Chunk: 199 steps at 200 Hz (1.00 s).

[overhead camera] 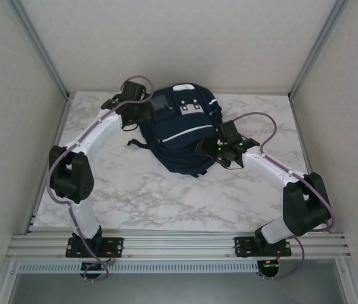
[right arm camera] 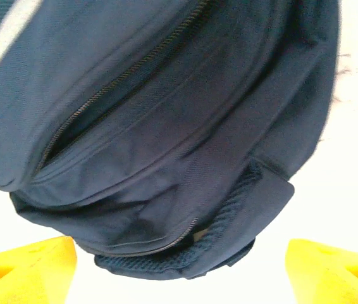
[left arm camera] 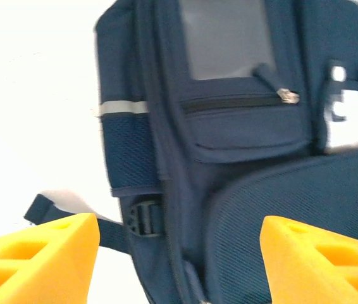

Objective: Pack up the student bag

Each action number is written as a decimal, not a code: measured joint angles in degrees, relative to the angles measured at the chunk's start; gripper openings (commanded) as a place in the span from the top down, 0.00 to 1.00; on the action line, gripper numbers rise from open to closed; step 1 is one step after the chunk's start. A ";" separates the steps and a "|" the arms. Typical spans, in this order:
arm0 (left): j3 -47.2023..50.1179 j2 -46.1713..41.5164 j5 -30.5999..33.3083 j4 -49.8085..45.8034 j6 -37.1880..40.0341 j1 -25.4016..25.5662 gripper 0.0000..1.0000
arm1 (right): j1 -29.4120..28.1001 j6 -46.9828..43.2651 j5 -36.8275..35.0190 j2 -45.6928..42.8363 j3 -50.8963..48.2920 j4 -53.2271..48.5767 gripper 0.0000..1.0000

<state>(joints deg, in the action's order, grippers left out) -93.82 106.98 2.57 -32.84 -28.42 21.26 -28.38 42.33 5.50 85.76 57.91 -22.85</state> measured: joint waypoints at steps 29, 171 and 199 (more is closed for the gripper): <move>1.18 3.85 -2.08 4.92 -0.09 -0.68 0.31 | 0.00 1.40 -2.56 0.96 -2.08 1.79 0.12; 8.66 12.74 -12.11 22.49 -5.31 -1.66 1.00 | 5.33 2.84 -2.91 14.51 2.91 8.57 0.13; 18.23 7.87 -13.35 23.96 -7.85 -1.18 1.00 | 6.12 2.16 -2.71 19.69 9.31 6.62 0.14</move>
<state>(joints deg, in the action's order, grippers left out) -75.59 114.85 -10.79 -8.88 -36.27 20.08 -22.26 44.49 2.79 105.45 67.22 -16.23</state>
